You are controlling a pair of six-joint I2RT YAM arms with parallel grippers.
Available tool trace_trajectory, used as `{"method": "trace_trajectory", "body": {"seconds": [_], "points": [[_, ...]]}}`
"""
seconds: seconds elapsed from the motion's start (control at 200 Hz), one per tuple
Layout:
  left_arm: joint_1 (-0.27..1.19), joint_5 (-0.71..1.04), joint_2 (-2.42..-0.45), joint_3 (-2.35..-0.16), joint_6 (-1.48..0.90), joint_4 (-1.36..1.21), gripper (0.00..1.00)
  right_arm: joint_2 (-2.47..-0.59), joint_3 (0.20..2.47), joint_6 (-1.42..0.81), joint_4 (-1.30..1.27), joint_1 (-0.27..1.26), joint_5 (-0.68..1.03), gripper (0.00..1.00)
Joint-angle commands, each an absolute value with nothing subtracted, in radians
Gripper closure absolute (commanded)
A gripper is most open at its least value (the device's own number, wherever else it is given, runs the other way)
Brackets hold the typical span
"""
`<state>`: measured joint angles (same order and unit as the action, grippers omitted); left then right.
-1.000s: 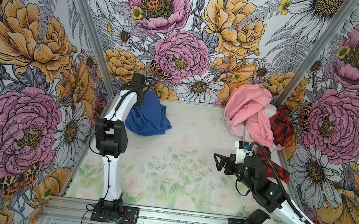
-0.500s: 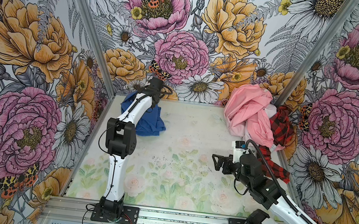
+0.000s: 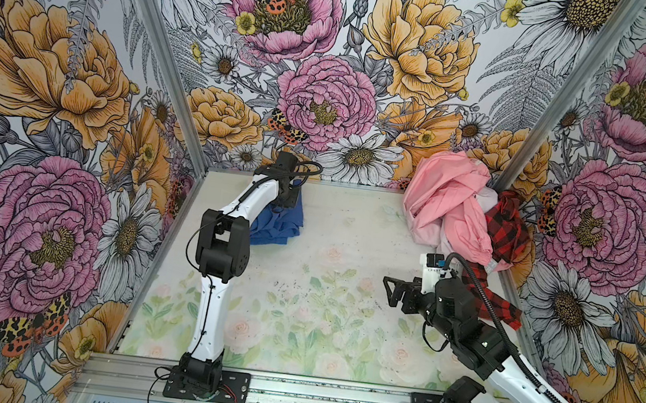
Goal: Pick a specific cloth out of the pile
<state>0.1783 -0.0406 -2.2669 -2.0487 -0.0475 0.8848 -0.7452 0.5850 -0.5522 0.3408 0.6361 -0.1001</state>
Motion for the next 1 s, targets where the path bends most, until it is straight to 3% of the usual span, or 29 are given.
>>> {"method": "trace_trajectory", "body": {"seconds": [0.0, 0.185, 0.37, 0.535, 0.741, 0.996], "points": [[0.131, 0.336, -2.327, -2.029, -0.153, 0.857, 1.0, -0.756, 0.598, -0.546, 0.335, 0.636, -0.109, 0.01], [0.128, 0.445, -2.396, -2.016, -0.155, 0.857, 0.99, -0.782, 0.616, -0.538, 0.336, 0.636, -0.103, 0.01], [0.142, 0.442, -2.362, -1.999, -0.121, 0.856, 0.6, -0.753, 0.607, -0.546, 0.337, 0.636, -0.101, 0.01], [0.165, 0.336, -2.278, -1.999, -0.082, 0.857, 0.37, -0.741, 0.602, -0.553, 0.337, 0.635, -0.1, 0.01], [0.185, 0.325, -2.178, -1.98, -0.062, 0.856, 0.22, -0.74, 0.598, -0.564, 0.336, 0.635, -0.095, 0.01], [0.205, 0.357, -2.079, -1.947, -0.071, 0.868, 0.16, -0.747, 0.602, -0.561, 0.336, 0.635, -0.091, 0.01]]}}
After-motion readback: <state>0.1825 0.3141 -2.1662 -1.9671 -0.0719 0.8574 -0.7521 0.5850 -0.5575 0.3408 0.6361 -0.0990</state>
